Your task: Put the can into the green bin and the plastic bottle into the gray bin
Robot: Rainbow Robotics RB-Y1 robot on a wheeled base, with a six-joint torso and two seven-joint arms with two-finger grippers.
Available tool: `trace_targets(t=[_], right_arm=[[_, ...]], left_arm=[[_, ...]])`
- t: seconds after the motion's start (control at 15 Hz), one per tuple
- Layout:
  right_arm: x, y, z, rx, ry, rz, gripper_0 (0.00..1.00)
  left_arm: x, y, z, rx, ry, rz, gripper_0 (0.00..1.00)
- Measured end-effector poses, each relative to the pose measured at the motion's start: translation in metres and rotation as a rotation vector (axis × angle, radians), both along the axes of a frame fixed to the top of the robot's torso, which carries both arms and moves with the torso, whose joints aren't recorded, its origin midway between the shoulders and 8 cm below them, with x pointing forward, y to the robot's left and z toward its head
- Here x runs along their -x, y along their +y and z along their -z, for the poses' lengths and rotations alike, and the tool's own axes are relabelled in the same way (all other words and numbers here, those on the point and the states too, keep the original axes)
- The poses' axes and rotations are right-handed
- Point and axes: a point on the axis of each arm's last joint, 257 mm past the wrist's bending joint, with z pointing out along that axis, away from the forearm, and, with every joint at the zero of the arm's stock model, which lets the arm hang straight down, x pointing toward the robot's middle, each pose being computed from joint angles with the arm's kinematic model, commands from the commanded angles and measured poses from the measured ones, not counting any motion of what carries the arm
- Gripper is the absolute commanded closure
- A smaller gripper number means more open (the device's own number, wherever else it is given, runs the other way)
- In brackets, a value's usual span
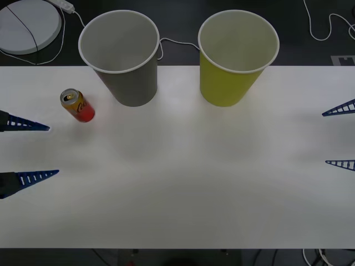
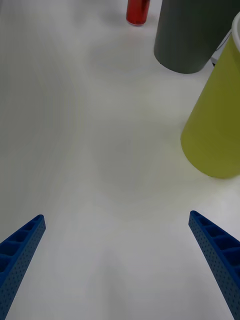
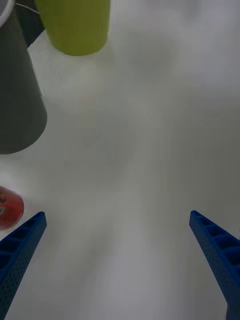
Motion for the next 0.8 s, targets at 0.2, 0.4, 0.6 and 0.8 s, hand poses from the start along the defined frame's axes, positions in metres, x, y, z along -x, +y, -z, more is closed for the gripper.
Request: trace_targets(t=[0.2,0.4,0.6,0.8], right_arm=[[0.0,0.0,0.0,0.0,0.0,0.0,0.0],[0.0,0.0,0.0,0.0,0.0,0.0,0.0],[0.0,0.0,0.0,0.0,0.0,0.0,0.0],[0.0,0.0,0.0,0.0,0.0,0.0,0.0]], left_arm=[[-0.012,0.011,0.0,0.101,0.013,-0.151,0.0],[-0.028,0.028,-0.002,0.192,0.003,-0.311,0.0],[-0.045,0.044,0.003,0.273,-0.05,-0.455,0.0],[-0.06,0.055,0.013,0.327,-0.132,-0.571,0.0]])
